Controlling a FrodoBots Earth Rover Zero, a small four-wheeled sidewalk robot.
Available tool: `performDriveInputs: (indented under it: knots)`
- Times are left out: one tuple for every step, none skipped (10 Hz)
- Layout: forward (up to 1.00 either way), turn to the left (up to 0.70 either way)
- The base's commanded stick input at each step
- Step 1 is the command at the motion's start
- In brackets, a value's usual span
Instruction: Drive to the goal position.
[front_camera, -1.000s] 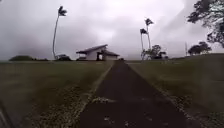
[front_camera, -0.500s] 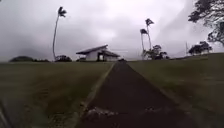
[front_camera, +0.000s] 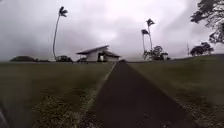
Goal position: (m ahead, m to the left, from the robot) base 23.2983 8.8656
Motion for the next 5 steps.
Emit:
performDriveInputs:
  knots:
    - [1.00, 0.00]
    - [1.00, 0.00]
    - [1.00, 0.00]
    - [1.00, 0.00]
    - [1.00, 0.00]
